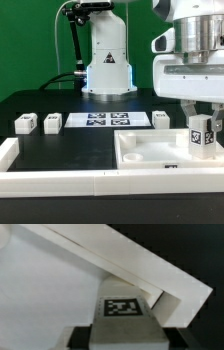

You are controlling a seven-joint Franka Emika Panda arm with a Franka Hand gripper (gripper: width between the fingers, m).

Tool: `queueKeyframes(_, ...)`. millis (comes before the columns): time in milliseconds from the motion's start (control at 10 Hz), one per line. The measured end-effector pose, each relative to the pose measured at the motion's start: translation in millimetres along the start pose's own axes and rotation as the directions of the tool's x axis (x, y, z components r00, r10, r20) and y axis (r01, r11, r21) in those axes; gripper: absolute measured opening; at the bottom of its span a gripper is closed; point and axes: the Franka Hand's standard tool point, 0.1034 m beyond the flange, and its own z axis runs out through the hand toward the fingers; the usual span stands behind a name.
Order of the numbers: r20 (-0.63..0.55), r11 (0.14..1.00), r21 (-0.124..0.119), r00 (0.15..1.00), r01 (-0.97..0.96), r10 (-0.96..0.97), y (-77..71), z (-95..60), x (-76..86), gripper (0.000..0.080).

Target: Assemble square table

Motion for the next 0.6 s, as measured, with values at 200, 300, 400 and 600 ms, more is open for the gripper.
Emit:
queueKeyframes(200, 0.001, 0.998, -0.002, 0.998, 0.068, -0.068, 0.5, 0.4, 0.0, 0.0483)
queueKeyframes(300, 0.003, 0.997, -0.006, 0.997, 0.081, -0.081, 0.6, 0.5, -1.3, 0.0483)
queueKeyframes(400, 0.006, 0.987, -0.013, 0.987, 0.159, -0.159, 1.0, 0.7, -2.9, 0.0619)
queueKeyframes(600, 0.014, 0.933, -0.014, 0.933, 0.360, -0.360, -0.4, -0.4, -4.0, 0.0645)
